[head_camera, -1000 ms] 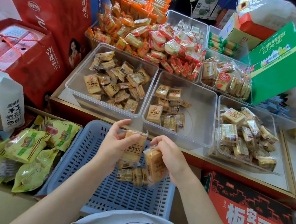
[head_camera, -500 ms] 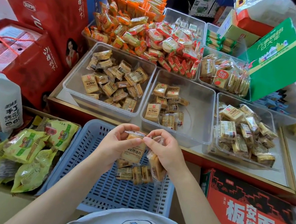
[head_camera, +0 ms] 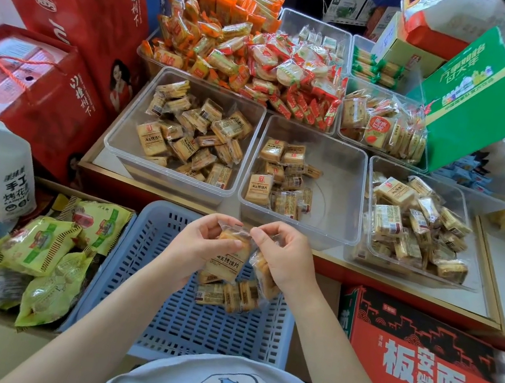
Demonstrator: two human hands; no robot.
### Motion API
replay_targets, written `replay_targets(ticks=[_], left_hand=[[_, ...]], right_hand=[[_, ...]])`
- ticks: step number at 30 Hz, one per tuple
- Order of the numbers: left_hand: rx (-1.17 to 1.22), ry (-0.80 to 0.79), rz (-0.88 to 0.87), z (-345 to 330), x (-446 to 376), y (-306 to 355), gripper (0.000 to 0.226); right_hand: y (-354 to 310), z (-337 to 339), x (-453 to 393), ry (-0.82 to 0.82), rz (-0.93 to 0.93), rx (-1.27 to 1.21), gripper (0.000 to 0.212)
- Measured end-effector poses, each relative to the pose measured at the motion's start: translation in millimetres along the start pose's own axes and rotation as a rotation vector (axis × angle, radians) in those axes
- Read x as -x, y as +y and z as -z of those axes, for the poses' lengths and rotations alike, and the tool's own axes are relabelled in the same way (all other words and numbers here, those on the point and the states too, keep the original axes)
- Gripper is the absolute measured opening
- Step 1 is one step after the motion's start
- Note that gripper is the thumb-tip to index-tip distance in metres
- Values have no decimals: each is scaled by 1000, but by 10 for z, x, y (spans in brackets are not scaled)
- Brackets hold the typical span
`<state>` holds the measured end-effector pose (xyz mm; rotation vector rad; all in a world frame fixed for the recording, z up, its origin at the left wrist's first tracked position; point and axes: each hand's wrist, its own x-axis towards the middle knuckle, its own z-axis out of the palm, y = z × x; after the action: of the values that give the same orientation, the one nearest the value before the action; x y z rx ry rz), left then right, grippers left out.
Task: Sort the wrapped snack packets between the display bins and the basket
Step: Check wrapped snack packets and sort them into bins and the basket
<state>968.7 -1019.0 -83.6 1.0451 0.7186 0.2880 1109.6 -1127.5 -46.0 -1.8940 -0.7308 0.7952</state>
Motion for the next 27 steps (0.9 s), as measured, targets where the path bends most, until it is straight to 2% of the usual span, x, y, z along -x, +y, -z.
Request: replay_targets(ticks=[4,7,11,16,21,24,26,27], left_hand=[[1,30,25,-32,24,2,42],[14,67,-3,-21,26,17,47],[81,98,3,3,33,65,45],[16,59,-15,45,31,105,38],[-83,137,-24,-21,29,106,30],[-182,25,-11,-18,72,119,22],[-213,-57,11,-17,95,135,30],[-214,-44,11,-18,93,126,32]], right_hand=[[-5,5,1,-1,-22,-46,11],[-4,9,-6,-2,-61,-89,11],[-10,-1,29,-108,-94,-121,6],[-19,6,23,-69,-151,-224,12],[-34,12,21,-18,-206,-247,18],[-28,42,-3,40,-240,-244,18],[-31,74,-12,56,-254,-262,16],[-32,83,-11,52,-257,-272,14]])
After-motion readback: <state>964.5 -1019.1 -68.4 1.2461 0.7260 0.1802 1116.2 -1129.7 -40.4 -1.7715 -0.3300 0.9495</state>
